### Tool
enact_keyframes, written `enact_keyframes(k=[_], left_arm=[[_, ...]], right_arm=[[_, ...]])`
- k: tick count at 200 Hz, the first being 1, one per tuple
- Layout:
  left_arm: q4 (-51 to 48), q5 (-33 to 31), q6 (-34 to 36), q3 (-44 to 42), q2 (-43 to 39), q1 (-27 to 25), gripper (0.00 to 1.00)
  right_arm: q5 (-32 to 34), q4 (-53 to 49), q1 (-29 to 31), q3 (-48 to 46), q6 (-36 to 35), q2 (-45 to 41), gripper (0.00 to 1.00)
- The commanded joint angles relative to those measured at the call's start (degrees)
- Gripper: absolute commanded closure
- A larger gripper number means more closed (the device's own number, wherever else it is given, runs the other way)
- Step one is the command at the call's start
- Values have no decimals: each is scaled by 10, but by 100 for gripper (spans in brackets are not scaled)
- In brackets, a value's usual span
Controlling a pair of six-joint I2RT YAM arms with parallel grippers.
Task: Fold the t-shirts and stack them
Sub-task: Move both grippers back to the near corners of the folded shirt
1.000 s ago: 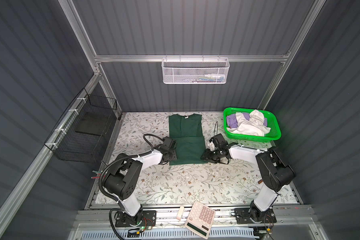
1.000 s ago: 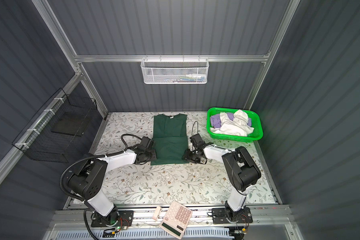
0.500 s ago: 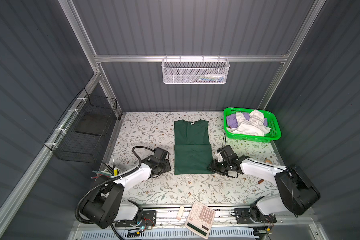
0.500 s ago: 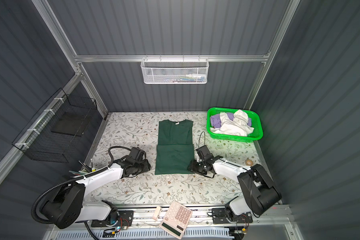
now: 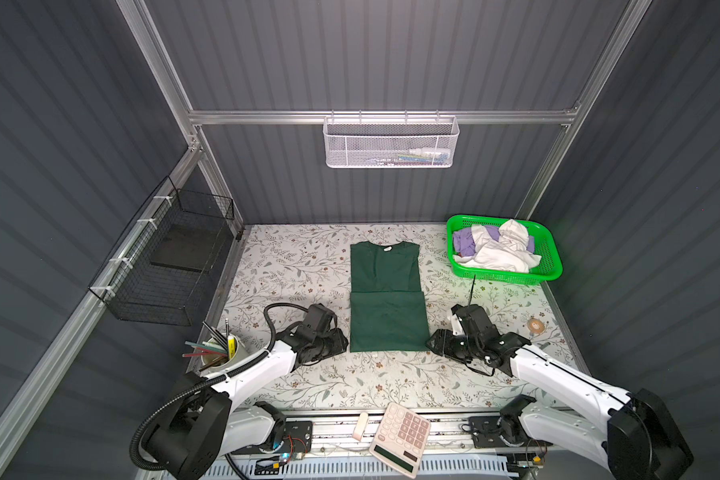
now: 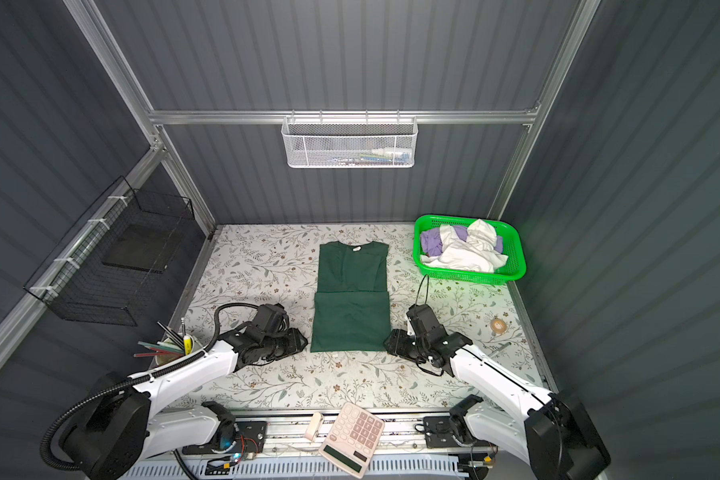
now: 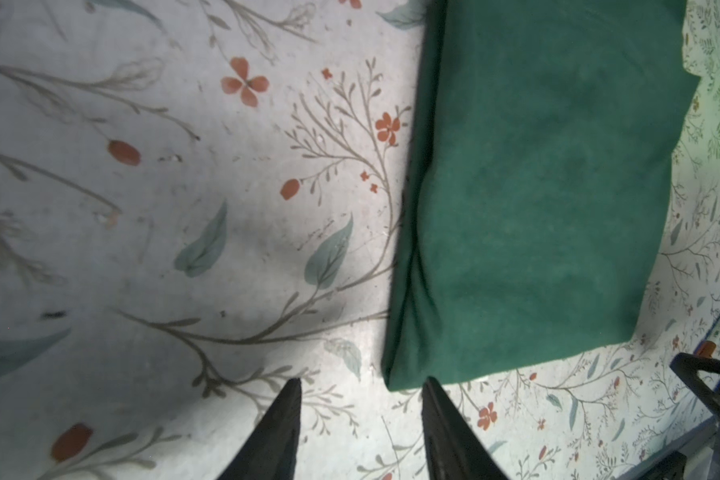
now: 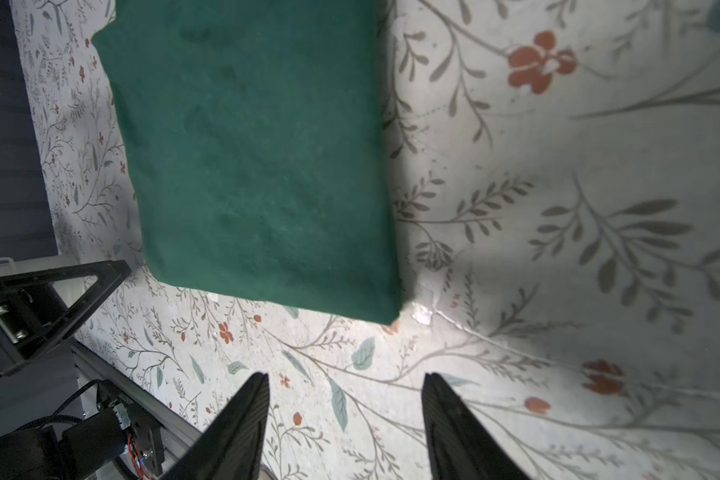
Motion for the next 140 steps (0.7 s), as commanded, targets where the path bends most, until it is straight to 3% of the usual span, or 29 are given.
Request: enact_keyframes(k=[1, 46, 84, 122, 140], left_arm=[[-3, 12, -12, -5, -6, -8, 51], [-34, 1, -8, -6, -17, -10, 51], [-75, -6, 9, 30, -23, -10, 50], [-40, 38, 1, 42, 16, -10, 49], [-46, 30, 4, 39, 30, -10, 49]], right_arm=[[7, -14, 2, -13, 15, 4, 39], [-23, 43, 3, -53, 60, 0, 36], [4, 55, 3, -66, 73, -25, 29], [-17, 61, -2, -21, 58, 32, 27], [-15, 65, -3, 1, 52, 81, 26]])
